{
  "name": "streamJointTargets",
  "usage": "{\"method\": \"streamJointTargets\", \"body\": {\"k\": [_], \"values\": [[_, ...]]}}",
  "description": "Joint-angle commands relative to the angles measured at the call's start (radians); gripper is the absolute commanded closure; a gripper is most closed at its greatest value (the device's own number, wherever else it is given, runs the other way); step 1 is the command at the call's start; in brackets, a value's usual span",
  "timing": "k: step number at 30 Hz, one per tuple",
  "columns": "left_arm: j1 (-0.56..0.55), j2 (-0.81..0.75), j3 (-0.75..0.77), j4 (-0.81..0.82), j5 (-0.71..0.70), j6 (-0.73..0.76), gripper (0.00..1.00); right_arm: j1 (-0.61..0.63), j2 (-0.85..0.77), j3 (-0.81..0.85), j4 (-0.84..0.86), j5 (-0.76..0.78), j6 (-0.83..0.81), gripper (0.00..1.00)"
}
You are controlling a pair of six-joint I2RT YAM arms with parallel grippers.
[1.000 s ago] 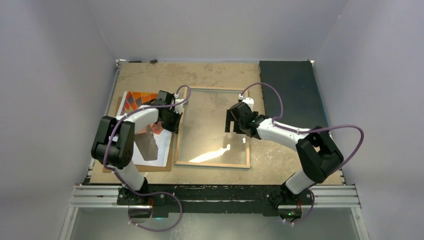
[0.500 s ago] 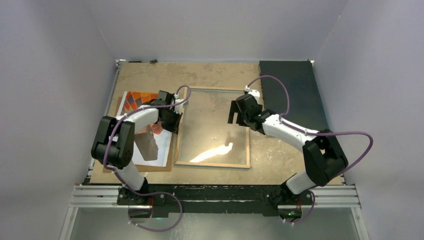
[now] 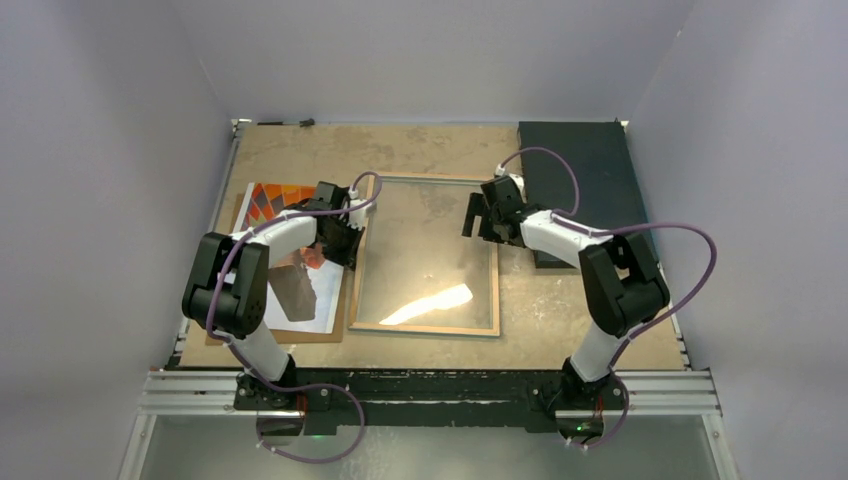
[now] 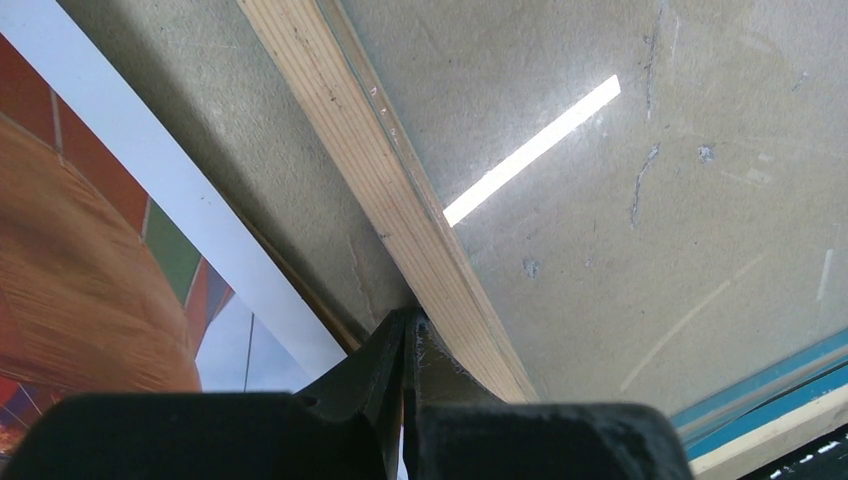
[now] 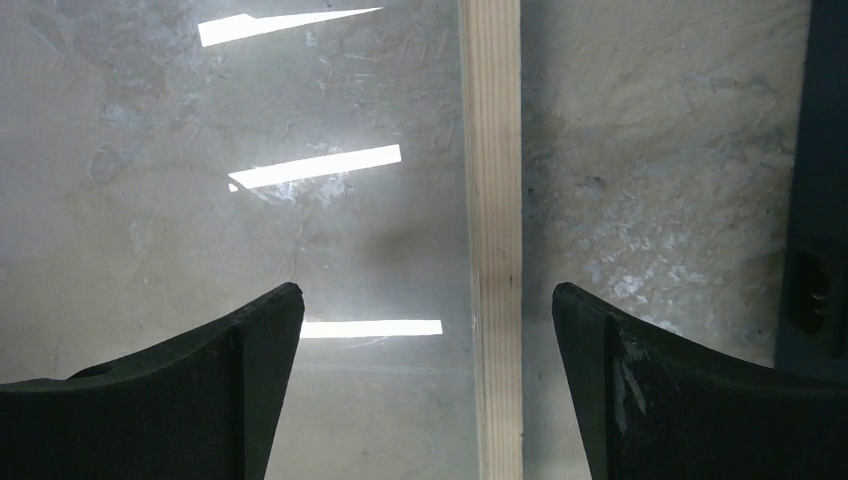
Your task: Put the photo into the frame
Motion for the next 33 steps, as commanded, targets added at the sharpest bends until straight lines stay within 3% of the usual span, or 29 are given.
{"method": "streamJointTargets", "body": {"k": [1, 5, 12, 16, 24, 33], "values": [[0.003, -0.027, 0.011, 0.009, 0.022, 0.016, 1.0, -0.014, 0.03, 0.061, 0.034, -0.046, -0.019, 0.05], [0.003, -0.035, 0.005, 0.012, 0.024, 0.015, 1.0, -0.018, 0.052, 0.069, 0.041, -0.064, -0.012, 0.13], [0.003, -0.041, -0.003, 0.015, 0.028, 0.016, 1.0, -0.02, 0.079, 0.077, 0.049, -0.073, -0.002, 0.44], [0.003, -0.042, -0.009, 0.017, 0.031, 0.014, 1.0, -0.024, 0.094, 0.086, 0.048, -0.07, -0.001, 0.57], [0.003, -0.039, -0.006, 0.022, 0.033, 0.014, 1.0, -0.043, 0.112, 0.094, 0.044, -0.062, -0.004, 0.69], [0.003, -0.037, 0.007, 0.02, 0.026, 0.015, 1.0, -0.049, 0.114, 0.063, 0.055, -0.041, -0.008, 0.71]]}}
